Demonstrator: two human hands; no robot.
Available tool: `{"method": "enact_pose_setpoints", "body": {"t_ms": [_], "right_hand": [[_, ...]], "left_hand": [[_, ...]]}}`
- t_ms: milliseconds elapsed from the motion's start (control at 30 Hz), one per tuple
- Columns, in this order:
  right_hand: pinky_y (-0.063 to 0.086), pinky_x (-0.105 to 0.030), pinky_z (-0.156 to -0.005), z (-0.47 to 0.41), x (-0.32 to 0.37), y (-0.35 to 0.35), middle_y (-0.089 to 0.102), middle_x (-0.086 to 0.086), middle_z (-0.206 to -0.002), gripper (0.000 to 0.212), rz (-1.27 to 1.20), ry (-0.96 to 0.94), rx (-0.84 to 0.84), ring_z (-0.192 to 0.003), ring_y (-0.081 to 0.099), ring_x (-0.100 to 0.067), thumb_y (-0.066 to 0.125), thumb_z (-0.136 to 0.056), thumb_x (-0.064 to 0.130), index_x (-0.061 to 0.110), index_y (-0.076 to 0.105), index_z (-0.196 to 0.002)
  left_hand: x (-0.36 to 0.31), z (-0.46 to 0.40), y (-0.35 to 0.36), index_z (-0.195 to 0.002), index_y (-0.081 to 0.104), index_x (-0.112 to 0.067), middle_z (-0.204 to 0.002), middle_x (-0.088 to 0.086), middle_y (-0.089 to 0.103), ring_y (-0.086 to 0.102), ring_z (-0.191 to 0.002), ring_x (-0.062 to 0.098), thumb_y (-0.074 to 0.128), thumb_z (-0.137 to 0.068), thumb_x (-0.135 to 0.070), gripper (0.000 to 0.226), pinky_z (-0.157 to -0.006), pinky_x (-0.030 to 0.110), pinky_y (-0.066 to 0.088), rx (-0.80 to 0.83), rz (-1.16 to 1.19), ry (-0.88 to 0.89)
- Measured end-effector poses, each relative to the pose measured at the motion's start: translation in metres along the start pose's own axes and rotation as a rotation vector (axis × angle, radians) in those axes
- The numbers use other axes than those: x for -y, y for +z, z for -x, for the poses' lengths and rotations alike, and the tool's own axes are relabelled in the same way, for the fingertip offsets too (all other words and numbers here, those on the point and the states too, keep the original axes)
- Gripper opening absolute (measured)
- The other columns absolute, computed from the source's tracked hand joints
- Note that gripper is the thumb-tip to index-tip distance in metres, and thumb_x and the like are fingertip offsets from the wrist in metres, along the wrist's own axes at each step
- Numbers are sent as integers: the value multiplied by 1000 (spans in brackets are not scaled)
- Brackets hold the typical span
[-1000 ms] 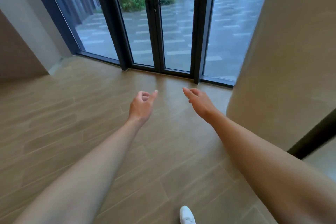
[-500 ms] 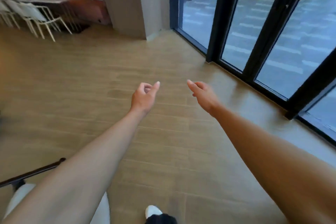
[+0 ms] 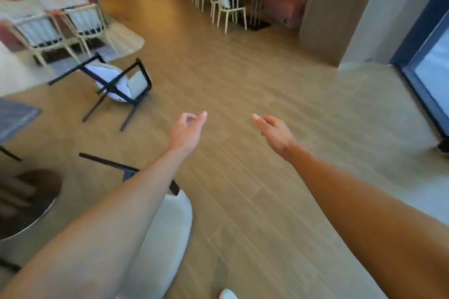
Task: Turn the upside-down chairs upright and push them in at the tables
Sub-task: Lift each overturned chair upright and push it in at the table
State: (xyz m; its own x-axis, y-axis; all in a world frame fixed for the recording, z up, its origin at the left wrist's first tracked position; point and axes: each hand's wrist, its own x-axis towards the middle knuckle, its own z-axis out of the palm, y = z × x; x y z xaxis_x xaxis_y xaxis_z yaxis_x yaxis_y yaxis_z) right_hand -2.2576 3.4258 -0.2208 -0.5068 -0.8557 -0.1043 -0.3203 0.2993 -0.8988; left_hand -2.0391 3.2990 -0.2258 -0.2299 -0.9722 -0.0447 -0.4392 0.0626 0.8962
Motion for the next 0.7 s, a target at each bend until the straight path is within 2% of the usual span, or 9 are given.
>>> {"method": "enact_pose_setpoints", "body": {"t_ms": [133,200,333,400,467,533,633,700], "right_hand": [[41,-25,-75,-44,15,54,57,18,-85,40,28,-55,141,-81,55,-2,54,-100,61,24,66,-110],[41,-25,-75,-61,22,85,61,14,-91,48,42,-90,236,-83,57,-4,54,-99,63,20,68,-116],[44,-31,-89,-79,24,142,63,-4,-123,66,32,-61,422,-110,60,-20,57,-96,64,15,58,-140],[46,-39,-102,-83,24,167,57,-8,-142,74,35,-39,527,-128,56,-26,58,-94,67,19,47,-150],[41,-46,-109,-84,25,186,46,-4,-155,86,78,-27,635,-139,47,-27,55,-89,77,27,38,-156],[41,-45,-106,-86,26,202,45,-2,-158,91,133,-39,719,-139,47,-27,52,-85,82,29,38,-157],[41,-39,-97,-91,27,221,52,2,-150,84,187,-97,837,-131,53,-21,49,-88,82,26,45,-151],[41,-36,-94,-97,26,234,56,4,-145,77,194,-128,901,-120,54,-14,49,-91,79,25,50,-146]], "left_hand": [[27,-15,-45,-108,60,-25,-104,-12,61,55,-91,0,59,-94,-66,44,-66,21,37,-115,25,-105],[47,-15,-67,-112,60,-24,-104,-12,61,56,-92,1,58,-93,-68,47,-67,21,38,-192,31,-174],[83,4,-100,-117,58,-26,-101,-17,58,54,-89,-1,56,-92,-73,52,-71,23,37,-320,0,-305],[100,18,-114,-122,57,-24,-106,-10,60,58,-94,9,53,-93,-73,57,-82,29,39,-378,-30,-365],[116,34,-125,-123,58,-21,-112,-5,60,57,-103,17,52,-93,-73,61,-89,34,39,-464,-39,-428],[128,51,-133,-123,60,-20,-116,-3,62,59,-107,20,54,-90,-75,64,-92,35,41,-567,-3,-517],[142,79,-137,-132,59,-21,-122,0,64,59,-110,23,53,-87,-79,74,-98,40,44,-683,78,-640],[148,95,-133,-132,59,-22,-122,2,66,62,-111,24,52,-85,-81,75,-104,45,46,-760,112,-693]]}}
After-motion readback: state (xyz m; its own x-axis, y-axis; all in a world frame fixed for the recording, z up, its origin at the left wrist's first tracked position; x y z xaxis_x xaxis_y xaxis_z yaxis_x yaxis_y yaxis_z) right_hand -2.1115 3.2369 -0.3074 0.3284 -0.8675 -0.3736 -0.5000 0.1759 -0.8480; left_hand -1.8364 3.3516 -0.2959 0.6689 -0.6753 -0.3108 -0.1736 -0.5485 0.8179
